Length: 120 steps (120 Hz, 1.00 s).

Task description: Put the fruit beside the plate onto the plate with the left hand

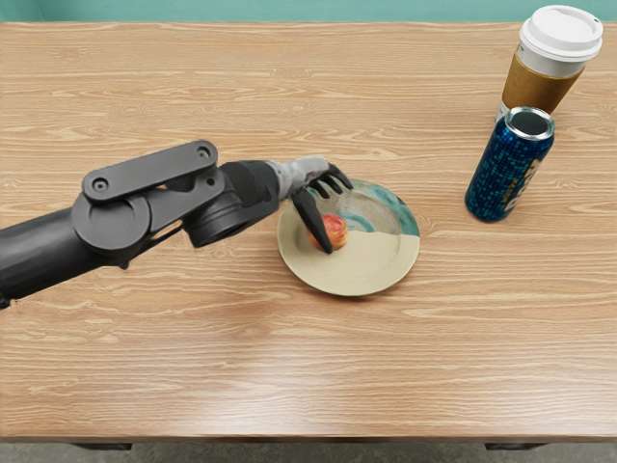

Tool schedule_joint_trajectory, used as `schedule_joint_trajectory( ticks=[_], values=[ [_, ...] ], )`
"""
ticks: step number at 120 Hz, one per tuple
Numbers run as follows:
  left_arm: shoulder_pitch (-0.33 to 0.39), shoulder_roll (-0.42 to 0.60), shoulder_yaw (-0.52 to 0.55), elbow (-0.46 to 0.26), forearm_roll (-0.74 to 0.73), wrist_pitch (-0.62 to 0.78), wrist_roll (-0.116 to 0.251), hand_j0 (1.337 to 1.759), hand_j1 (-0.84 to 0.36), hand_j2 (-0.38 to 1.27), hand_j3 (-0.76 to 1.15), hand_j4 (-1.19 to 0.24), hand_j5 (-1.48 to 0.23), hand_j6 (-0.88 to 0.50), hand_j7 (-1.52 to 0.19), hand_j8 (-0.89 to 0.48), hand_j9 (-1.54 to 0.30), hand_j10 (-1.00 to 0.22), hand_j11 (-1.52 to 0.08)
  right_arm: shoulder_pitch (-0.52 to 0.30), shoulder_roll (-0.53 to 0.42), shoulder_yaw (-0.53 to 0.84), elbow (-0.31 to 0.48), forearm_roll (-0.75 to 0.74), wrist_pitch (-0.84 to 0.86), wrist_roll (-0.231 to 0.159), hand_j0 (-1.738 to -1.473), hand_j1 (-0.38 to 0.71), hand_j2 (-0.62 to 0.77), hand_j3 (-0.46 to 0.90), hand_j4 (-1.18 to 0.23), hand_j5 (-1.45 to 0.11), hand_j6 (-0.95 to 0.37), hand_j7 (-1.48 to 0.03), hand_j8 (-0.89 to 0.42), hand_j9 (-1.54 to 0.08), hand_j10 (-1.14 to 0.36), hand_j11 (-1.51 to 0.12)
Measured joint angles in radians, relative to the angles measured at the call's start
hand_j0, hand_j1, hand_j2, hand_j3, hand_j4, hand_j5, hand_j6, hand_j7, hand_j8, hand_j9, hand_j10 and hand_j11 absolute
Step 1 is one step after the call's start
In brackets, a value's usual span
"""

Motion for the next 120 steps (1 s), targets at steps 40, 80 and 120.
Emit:
schedule_joint_trajectory(
  ticks=[40,80,120],
  values=[
    [0.051,0.268,-0.287,-0.002,-0.438,-0.551,0.0,1.658,0.27,0.03,0.0,-0.07,-0.1,-0.06,-0.1,-0.06,-0.1,-0.07,-0.1,0.0,0.0,-0.001,0.0,0.0,0.0,0.0,-1.658,-0.34,0.0,0.0,-0.01,-0.01,-0.01,-0.01,-0.01,-0.01,-0.01,-0.01],
    [0.268,0.545,-0.326,0.001,-0.947,-0.635,0.0,1.658,0.33,0.01,0.0,-0.02,-0.03,-0.02,-0.03,-0.02,-0.03,-0.02,-0.03,0.0,0.0,-0.001,0.0,0.0,0.0,0.0,-1.658,-0.34,0.0,0.0,-0.01,-0.01,-0.01,-0.01,-0.01,-0.01,-0.01,-0.01],
    [0.251,0.787,-0.33,0.009,-1.022,-0.639,0.0,1.658,0.34,0.0,0.0,-0.01,-0.01,-0.01,-0.01,-0.01,-0.01,-0.01,-0.01,0.0,0.0,-0.001,0.0,0.0,0.0,0.0,-1.658,-0.34,0.0,0.0,-0.01,-0.01,-0.01,-0.01,-0.01,-0.01,-0.01,-0.01]
  ],
)
